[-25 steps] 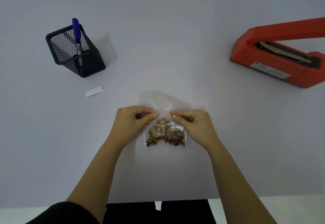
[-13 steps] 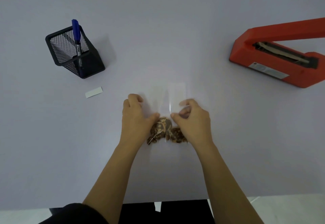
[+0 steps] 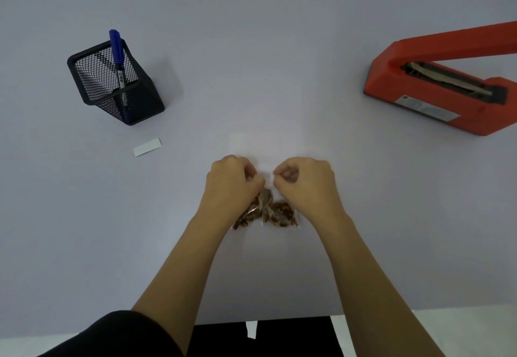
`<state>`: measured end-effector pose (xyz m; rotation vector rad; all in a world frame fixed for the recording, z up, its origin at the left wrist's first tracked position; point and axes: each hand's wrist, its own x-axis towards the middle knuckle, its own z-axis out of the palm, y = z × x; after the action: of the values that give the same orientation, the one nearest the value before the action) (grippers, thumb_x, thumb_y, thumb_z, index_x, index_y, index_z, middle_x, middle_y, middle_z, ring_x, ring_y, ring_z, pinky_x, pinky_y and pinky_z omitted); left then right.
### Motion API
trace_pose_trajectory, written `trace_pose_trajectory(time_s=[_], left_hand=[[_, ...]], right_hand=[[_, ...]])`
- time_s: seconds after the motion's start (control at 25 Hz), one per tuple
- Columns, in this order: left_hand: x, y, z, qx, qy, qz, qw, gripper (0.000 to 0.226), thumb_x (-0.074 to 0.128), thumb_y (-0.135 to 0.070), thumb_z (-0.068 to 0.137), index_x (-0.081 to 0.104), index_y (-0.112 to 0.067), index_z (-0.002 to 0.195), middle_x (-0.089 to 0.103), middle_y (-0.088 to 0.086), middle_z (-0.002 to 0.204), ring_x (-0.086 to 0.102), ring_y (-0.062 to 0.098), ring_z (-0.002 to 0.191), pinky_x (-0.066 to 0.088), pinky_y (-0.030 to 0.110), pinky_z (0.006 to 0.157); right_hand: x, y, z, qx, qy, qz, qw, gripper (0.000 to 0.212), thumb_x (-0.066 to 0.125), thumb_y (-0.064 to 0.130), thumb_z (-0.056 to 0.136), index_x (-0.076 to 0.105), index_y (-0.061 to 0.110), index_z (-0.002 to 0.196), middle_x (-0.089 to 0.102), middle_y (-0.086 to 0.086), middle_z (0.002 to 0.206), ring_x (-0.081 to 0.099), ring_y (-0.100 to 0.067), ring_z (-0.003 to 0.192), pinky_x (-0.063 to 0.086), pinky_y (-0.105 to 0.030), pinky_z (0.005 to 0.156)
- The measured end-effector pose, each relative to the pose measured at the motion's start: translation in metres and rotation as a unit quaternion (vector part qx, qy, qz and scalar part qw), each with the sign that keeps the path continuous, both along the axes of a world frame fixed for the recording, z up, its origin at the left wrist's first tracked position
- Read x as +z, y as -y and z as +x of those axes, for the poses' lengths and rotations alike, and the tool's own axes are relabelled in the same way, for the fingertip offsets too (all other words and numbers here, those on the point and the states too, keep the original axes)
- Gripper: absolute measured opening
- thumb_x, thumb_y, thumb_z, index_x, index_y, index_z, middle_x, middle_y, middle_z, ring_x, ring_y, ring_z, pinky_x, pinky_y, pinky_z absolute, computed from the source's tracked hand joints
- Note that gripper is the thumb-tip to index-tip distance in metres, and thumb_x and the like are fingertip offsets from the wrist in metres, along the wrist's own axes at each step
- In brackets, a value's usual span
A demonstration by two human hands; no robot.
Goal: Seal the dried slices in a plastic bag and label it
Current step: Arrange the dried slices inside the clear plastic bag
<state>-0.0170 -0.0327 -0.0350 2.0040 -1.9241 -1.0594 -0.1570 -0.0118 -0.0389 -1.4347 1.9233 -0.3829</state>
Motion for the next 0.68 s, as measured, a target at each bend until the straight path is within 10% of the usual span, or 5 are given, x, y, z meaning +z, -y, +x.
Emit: trace_pose_trajectory(time_s=[0.68], left_hand=[[0.006,0.009,0.021,0.005,0.032,0.048,0.998,0.013,0.068,-0.022,0.082,0.070,-0.009,0.080,0.058,-0.003,0.070,0.054,0.013,0.073,0.038,0.024,0.066]], right_hand=[[0.005,0.002,-0.007,0.022,-0.026,0.009,0.999,0.009,0.074,0.024,0.078,0.075,0.015,0.076,0.072,0.001,0.073,0.061,-0.010,0.066,0.045,-0.019,0.065]])
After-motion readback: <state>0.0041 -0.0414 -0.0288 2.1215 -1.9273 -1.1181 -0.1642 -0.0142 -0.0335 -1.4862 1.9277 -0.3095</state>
